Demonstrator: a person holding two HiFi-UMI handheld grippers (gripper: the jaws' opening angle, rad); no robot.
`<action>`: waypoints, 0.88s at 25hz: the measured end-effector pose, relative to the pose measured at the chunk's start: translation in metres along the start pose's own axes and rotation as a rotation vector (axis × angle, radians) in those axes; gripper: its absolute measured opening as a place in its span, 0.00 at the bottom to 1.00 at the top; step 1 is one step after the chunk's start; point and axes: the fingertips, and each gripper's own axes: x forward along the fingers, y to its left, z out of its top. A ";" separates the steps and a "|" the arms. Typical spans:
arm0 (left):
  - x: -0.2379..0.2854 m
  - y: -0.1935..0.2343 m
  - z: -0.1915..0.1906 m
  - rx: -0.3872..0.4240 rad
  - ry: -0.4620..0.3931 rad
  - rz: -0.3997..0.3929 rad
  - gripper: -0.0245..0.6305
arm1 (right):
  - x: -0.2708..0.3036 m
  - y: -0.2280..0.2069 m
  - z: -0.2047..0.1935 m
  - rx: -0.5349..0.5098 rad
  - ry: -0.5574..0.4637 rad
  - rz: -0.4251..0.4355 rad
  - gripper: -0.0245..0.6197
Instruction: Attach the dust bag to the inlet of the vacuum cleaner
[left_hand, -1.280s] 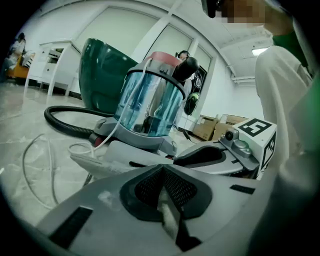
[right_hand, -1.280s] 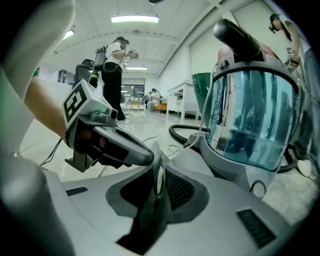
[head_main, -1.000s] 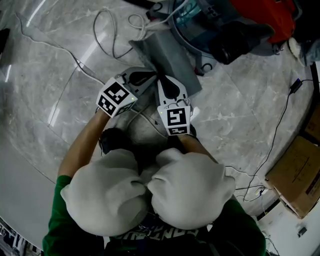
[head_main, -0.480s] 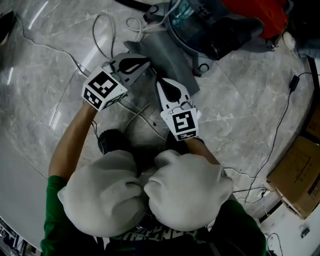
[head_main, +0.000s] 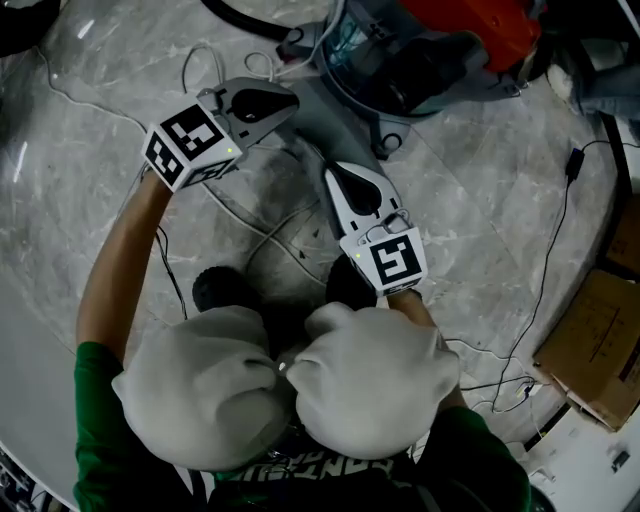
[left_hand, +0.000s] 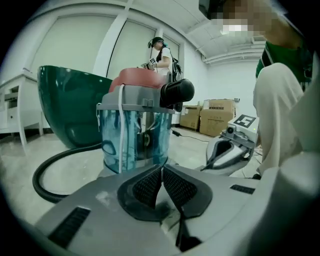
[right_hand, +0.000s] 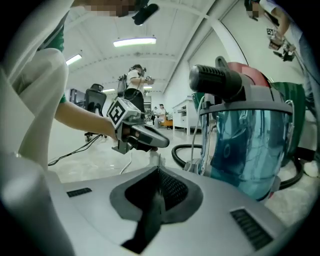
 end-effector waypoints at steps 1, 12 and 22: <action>0.000 -0.005 0.001 -0.016 0.000 -0.025 0.05 | -0.003 -0.003 0.004 -0.002 -0.014 -0.003 0.06; 0.000 -0.054 0.016 -0.029 -0.015 -0.218 0.05 | -0.036 -0.015 0.031 -0.031 -0.098 0.145 0.06; -0.004 -0.070 0.040 0.078 -0.016 -0.304 0.05 | -0.059 -0.012 0.045 -0.032 -0.123 0.245 0.06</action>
